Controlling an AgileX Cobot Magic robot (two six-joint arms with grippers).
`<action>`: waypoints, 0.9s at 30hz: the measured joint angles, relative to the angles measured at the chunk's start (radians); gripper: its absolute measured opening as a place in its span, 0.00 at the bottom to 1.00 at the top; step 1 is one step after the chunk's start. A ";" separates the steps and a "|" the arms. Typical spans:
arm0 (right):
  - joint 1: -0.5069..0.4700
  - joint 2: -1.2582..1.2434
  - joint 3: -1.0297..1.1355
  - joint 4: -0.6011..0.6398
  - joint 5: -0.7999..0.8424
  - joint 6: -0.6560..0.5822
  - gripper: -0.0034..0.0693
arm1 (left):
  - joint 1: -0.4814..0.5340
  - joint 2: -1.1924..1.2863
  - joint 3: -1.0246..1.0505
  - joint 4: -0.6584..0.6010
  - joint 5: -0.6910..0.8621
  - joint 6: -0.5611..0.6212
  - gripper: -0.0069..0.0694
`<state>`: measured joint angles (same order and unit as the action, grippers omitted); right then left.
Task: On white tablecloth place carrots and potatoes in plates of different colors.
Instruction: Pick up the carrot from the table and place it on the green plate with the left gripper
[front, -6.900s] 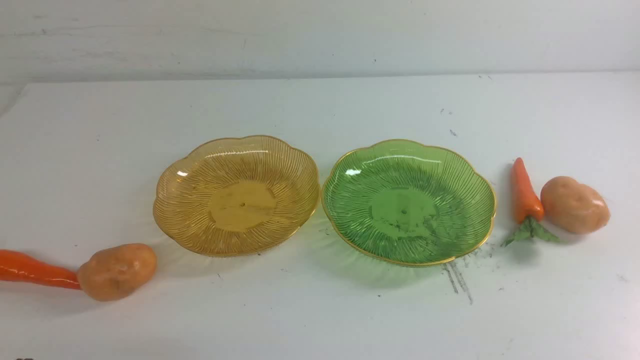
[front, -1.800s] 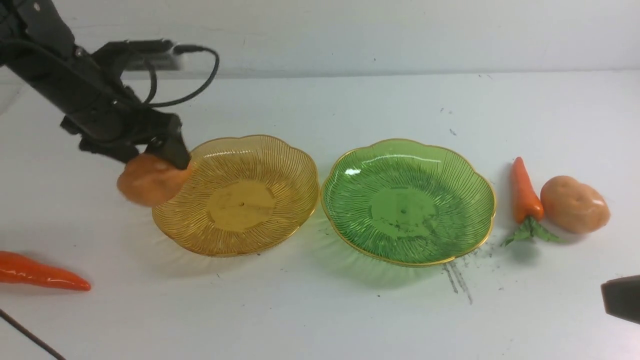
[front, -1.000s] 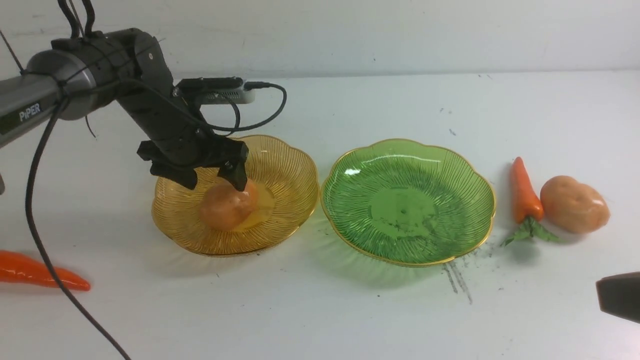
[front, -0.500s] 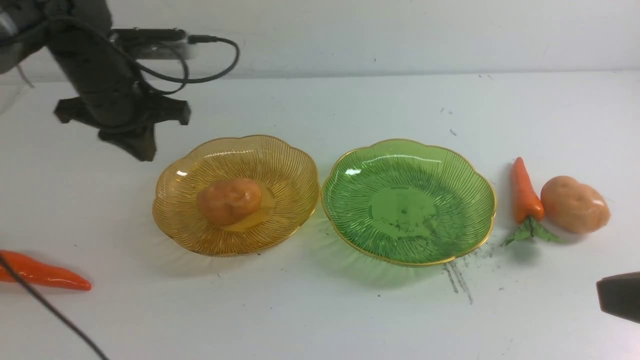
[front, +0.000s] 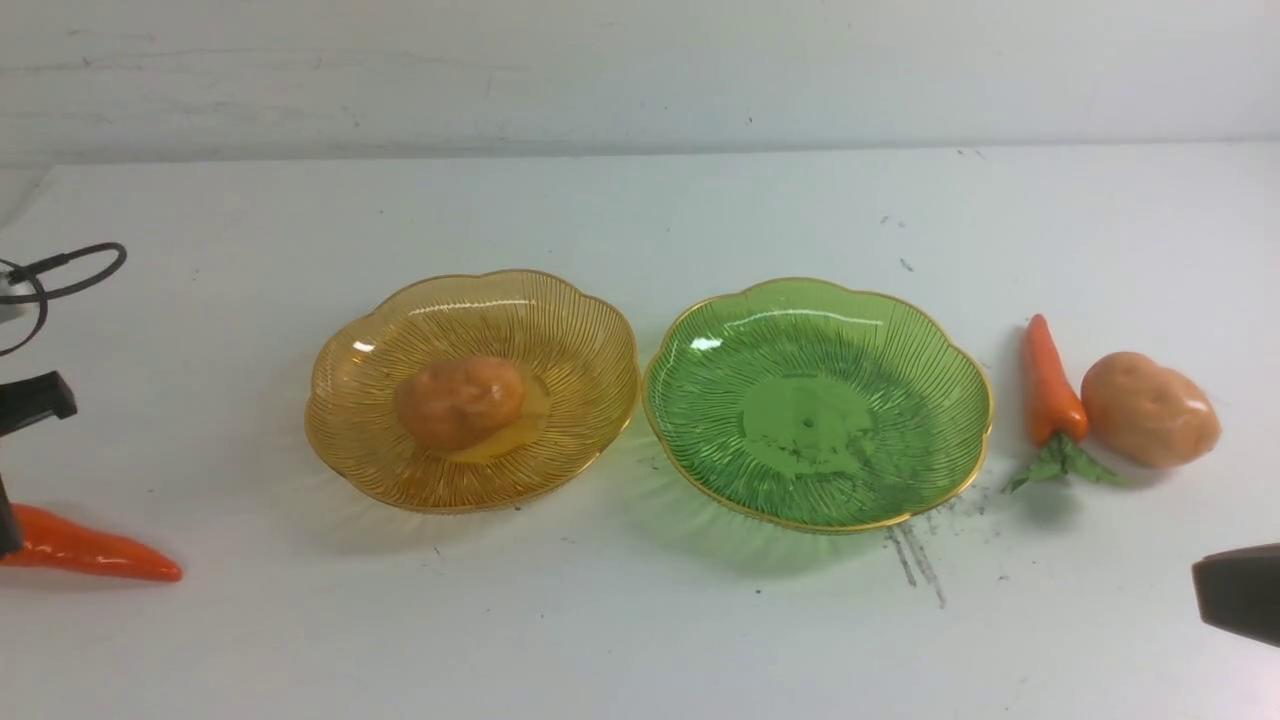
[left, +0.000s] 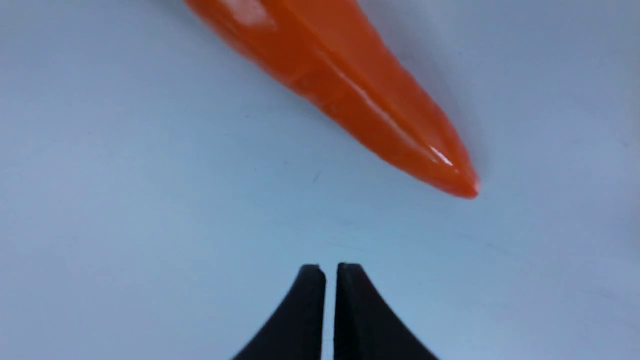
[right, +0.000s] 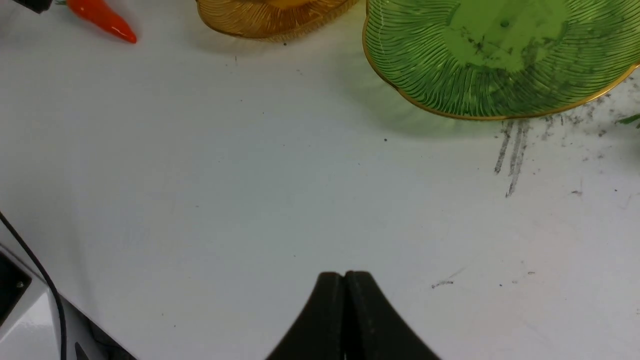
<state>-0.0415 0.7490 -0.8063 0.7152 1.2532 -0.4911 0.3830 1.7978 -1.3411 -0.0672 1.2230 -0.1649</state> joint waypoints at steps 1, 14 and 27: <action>0.000 0.000 0.000 0.000 0.000 0.000 0.03 | 0.000 0.002 0.001 0.000 0.000 -0.001 0.16; 0.000 0.000 0.000 0.000 0.000 -0.001 0.03 | 0.001 0.100 0.001 0.026 -0.125 -0.188 0.96; 0.000 0.000 0.000 0.000 0.000 -0.001 0.03 | 0.001 0.190 0.001 0.060 -0.187 -0.257 0.67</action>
<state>-0.0415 0.7490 -0.8063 0.7152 1.2532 -0.4922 0.3838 1.9876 -1.3403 -0.0073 1.0363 -0.4217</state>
